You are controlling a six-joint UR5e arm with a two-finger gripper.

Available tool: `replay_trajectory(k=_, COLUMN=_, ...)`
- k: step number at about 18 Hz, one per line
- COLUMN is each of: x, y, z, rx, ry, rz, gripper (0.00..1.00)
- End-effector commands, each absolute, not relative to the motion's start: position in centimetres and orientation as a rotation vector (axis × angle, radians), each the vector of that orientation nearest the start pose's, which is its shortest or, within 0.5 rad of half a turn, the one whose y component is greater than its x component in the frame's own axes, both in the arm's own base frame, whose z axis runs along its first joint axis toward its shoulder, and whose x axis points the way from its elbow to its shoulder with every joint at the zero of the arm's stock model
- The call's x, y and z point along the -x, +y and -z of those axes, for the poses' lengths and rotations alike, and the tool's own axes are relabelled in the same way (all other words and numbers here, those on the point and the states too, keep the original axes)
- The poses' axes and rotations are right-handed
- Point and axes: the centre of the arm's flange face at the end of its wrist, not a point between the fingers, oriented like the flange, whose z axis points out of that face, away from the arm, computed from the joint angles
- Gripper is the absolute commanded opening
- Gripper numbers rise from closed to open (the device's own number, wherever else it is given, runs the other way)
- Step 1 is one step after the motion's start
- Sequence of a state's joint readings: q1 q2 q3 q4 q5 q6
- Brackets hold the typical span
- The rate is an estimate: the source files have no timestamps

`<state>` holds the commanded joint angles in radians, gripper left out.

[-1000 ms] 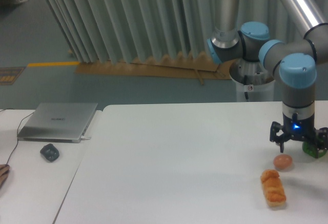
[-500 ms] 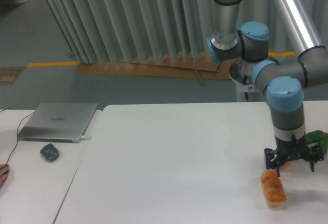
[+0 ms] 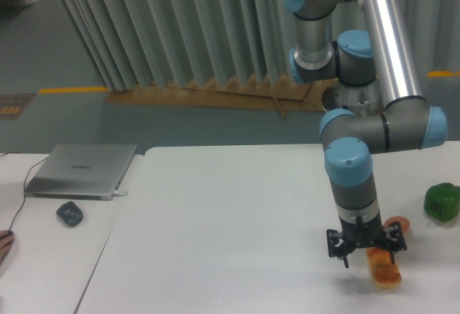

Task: Place the bread in the basket
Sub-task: 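Close the gripper around the bread roll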

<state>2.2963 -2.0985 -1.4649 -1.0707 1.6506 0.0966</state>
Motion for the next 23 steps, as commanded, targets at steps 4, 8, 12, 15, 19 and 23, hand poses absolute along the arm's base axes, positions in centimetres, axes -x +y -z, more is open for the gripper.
replay_trajectory(k=4, x=37.3, y=57.5, z=-29.4, rx=2.924, ry=-0.953, rz=-0.148, gripper=1.00)
replay_trajectory(k=8, x=38.1, y=57.0, z=-28.8, rx=2.929, ry=-0.962, rz=-0.150, gripper=1.00)
replay_trajectory(k=12, x=38.2, y=57.0, z=-27.9, rx=2.939, ry=-0.965, rz=-0.145, gripper=1.00)
replay_trajectory(k=15, x=38.4, y=57.2, z=-25.8, rx=2.968, ry=-0.971, rz=-0.128, gripper=1.00)
replay_trajectory(k=19, x=38.3, y=56.9, z=-25.5, rx=2.978, ry=-0.966, rz=-0.122, gripper=0.92)
replay_trajectory(k=23, x=37.9, y=55.9, z=-26.7, rx=3.012, ry=-0.821, rz=-0.089, gripper=0.24)
